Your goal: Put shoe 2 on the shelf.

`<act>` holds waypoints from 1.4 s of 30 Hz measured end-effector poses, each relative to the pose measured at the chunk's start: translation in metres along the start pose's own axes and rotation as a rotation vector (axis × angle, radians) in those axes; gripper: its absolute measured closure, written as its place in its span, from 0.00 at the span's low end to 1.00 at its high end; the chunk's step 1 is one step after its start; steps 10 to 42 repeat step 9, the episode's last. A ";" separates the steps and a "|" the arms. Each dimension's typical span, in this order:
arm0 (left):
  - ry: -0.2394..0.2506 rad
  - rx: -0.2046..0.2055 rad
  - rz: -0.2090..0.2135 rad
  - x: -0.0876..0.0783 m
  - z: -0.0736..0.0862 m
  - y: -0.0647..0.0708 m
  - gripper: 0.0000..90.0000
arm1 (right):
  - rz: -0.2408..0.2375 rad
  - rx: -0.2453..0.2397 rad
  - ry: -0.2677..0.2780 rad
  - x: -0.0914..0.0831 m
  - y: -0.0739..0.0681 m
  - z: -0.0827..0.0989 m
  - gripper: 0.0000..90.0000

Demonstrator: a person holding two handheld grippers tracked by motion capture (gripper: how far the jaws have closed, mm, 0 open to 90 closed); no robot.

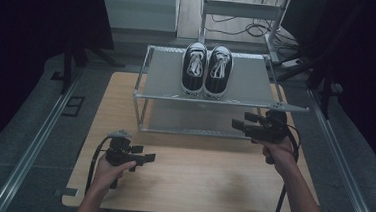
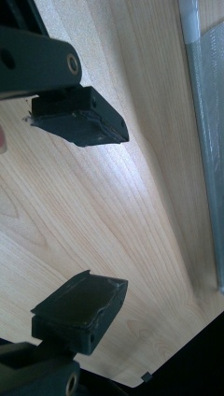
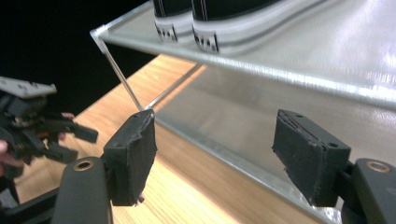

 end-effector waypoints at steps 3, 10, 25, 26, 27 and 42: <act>-0.002 0.003 -0.003 0.001 0.000 0.000 0.28 | -0.002 -0.009 -0.003 0.002 0.000 0.008 0.33; 0.000 0.016 -0.014 0.001 0.001 0.000 0.28 | 0.009 -0.059 0.013 0.001 -0.003 0.010 0.31; 0.000 0.016 -0.014 0.001 0.001 0.000 0.28 | 0.009 -0.059 0.013 0.001 -0.003 0.010 0.31; 0.000 0.016 -0.014 0.001 0.001 0.000 0.28 | 0.009 -0.059 0.013 0.001 -0.003 0.010 0.31; 0.000 0.016 -0.014 0.001 0.001 0.000 0.28 | 0.009 -0.059 0.013 0.001 -0.003 0.010 0.31; 0.000 0.016 -0.014 0.001 0.001 0.000 0.28 | 0.009 -0.059 0.013 0.001 -0.003 0.010 0.31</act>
Point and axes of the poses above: each handheld gripper's, and its own axes: x roughly forward along the jaws, z roughly out of its underside, y roughly to its right, the point moved 2 cm from there along x, roughly forward along the jaws, and after that the axes turned 13 degrees about -x, right-handed, at the moved point
